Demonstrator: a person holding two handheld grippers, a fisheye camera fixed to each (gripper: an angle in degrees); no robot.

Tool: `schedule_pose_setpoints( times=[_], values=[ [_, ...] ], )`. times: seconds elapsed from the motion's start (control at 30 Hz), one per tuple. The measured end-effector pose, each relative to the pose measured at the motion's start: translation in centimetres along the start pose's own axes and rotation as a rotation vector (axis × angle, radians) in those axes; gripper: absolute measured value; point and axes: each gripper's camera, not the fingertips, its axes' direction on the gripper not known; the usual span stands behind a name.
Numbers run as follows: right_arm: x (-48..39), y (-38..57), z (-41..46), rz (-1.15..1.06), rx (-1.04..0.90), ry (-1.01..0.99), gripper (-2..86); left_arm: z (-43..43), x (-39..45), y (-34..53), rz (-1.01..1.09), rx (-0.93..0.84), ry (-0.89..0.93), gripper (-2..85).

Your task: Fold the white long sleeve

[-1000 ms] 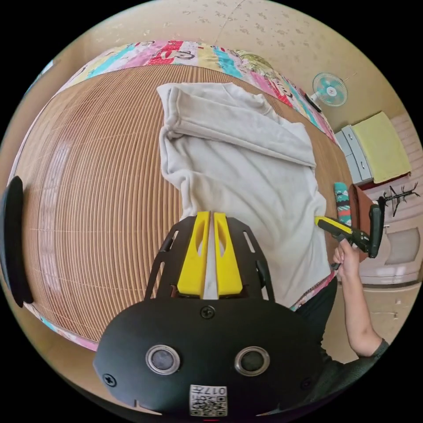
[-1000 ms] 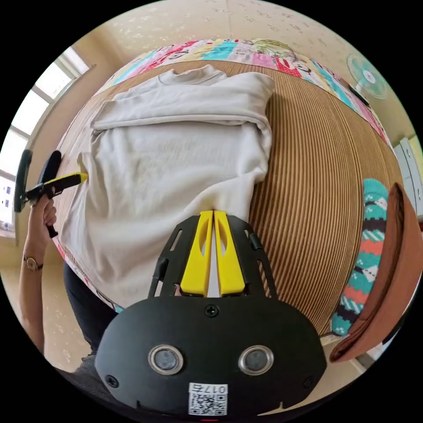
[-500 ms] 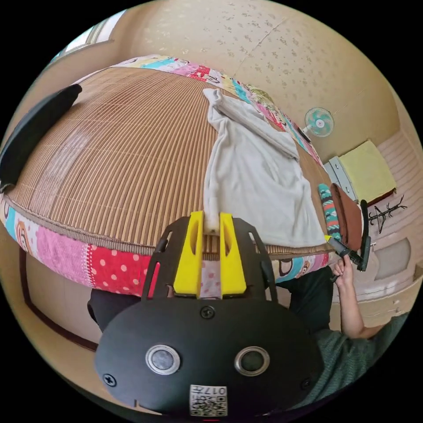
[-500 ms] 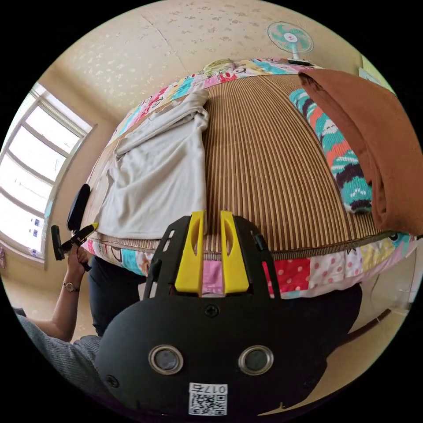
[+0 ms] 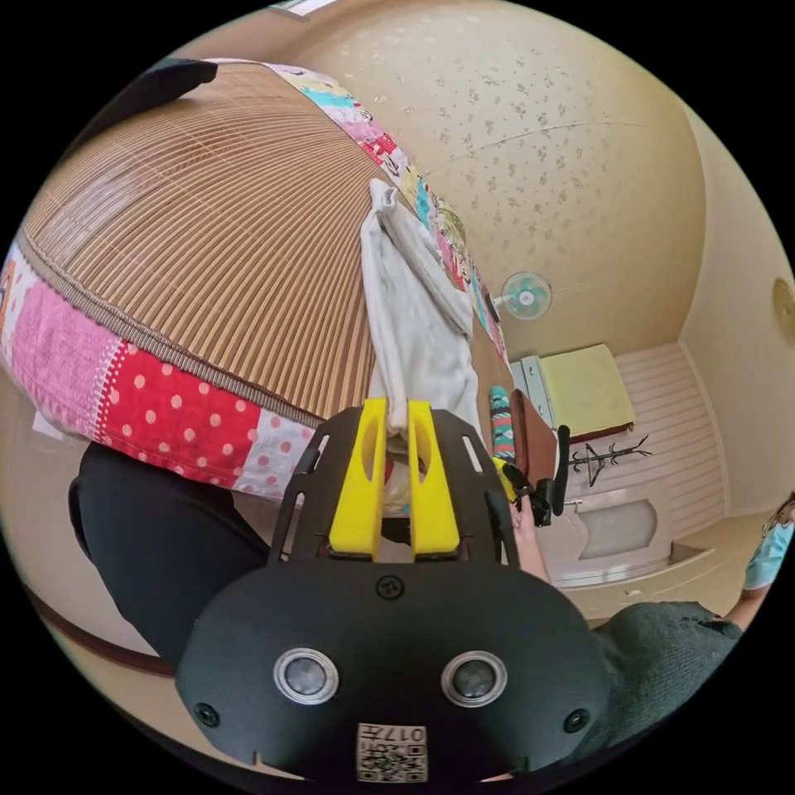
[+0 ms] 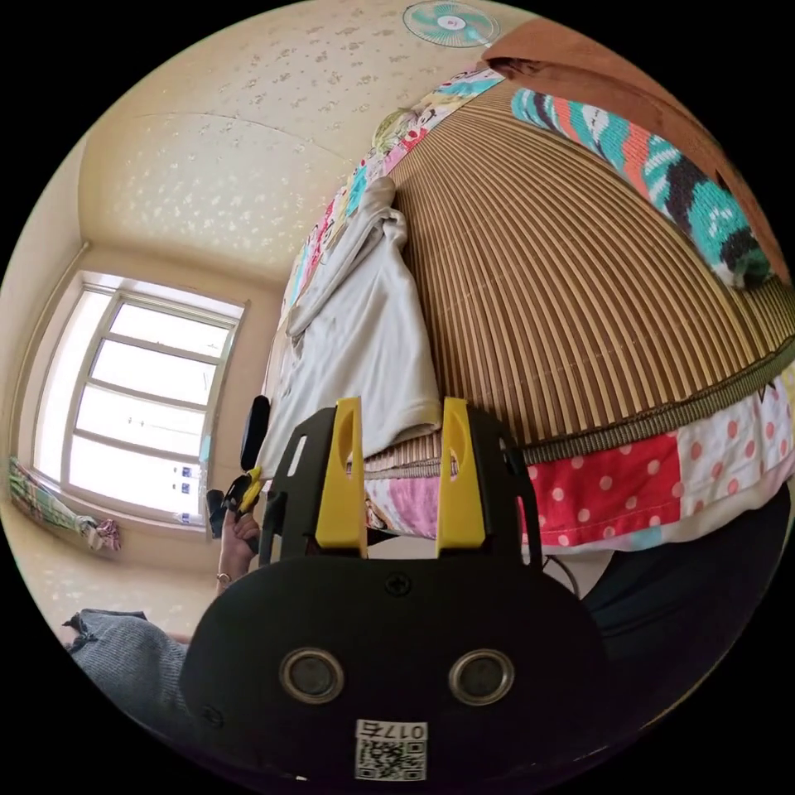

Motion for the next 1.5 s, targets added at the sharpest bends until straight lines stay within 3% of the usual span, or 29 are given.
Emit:
schedule_pose_setpoints(
  times=[0.1,0.37,0.43,0.53,0.63,0.8,0.93,1.0,1.07,1.3,1.5],
  values=[
    [-0.2,-0.8,-0.6,0.024,-0.063,0.105,5.1,-1.5,0.9,-0.6,0.043,0.012,0.049,4.9],
    [-5.7,0.6,-16.5,-0.173,0.184,-0.287,3.3,-9.4,5.9,-1.3,0.294,0.121,0.310,4.9],
    [-6.9,1.7,-20.2,-0.237,0.242,-0.387,3.2,-11.7,6.9,-0.9,0.359,0.139,0.466,5.0],
    [-8.0,3.7,-24.7,-0.316,0.349,-0.537,3.1,-13.3,6.6,-0.4,0.336,0.160,0.613,5.0],
    [-7.2,4.4,-25.3,-0.251,0.422,-0.615,3.0,-12.6,4.9,-0.3,0.187,0.171,0.619,5.0],
    [-3.5,0.7,-18.6,0.014,0.354,-0.403,3.0,-7.7,1.0,-2.1,-0.059,0.153,0.445,4.8],
    [-4.2,-5.9,-11.8,0.033,0.317,-0.361,3.1,-3.6,-1.5,-7.1,-0.235,0.192,0.408,4.8],
    [-6.2,-9.3,-9.1,0.033,0.318,-0.225,3.2,-1.6,-2.2,-10.2,-0.298,0.192,0.393,4.8],
    [-9.5,-13.6,-4.5,-0.008,0.331,-0.006,3.4,0.3,-1.8,-13.9,-0.266,0.178,0.324,4.8],
    [-10.4,-21.8,11.0,0.068,0.266,0.241,4.9,7.6,-2.5,-20.6,-0.197,0.204,0.089,5.8],
    [-8.2,-21.5,19.5,-0.004,0.302,0.222,11.3,8.5,-5.9,-19.6,-0.174,0.361,0.276,15.5]
  ],
)
